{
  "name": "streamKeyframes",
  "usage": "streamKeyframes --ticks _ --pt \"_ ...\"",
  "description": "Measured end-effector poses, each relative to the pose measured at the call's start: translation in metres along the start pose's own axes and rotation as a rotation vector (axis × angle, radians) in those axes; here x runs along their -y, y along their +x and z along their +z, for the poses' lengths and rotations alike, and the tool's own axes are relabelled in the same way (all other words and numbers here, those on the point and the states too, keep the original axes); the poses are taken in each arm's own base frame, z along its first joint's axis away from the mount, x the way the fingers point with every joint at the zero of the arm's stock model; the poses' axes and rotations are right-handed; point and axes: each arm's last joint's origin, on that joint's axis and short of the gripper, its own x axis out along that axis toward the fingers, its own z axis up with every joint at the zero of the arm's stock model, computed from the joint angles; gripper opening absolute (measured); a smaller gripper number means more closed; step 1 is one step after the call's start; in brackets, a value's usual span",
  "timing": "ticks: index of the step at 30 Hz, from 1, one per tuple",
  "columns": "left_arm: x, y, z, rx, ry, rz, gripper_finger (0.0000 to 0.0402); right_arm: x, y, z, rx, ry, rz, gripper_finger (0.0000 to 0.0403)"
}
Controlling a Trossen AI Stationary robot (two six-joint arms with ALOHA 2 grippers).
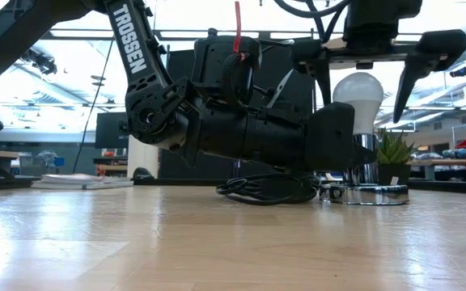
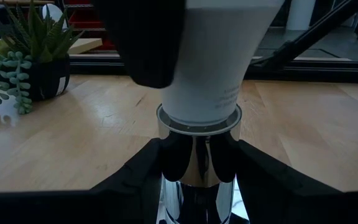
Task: Screw lightbulb
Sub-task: Insert the lightbulb into the lamp
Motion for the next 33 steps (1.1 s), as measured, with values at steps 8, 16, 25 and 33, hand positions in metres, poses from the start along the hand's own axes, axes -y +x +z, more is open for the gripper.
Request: streamKeyframes --ticks 8,16,25,33 --pt "0.000 0.000 0.000 0.000 0.004 0.000 0.0173 0.001 0.000 0.000 0.001 -0.208 -0.003 0.0374" --pt "0.000 0.000 0.000 0.000 0.005 0.000 0.0173 0.005 0.000 -0.006 0.002 -0.306 -0.016 0.0373" --pt "0.000 0.000 0.000 0.000 0.005 0.000 0.0175 0.010 0.000 -0.012 0.042 -0.306 -0.019 0.0373" --pt "0.000 0.000 0.000 -0.001 0.006 0.000 0.0178 0.010 0.000 -0.010 0.076 -0.258 -0.009 0.0373"
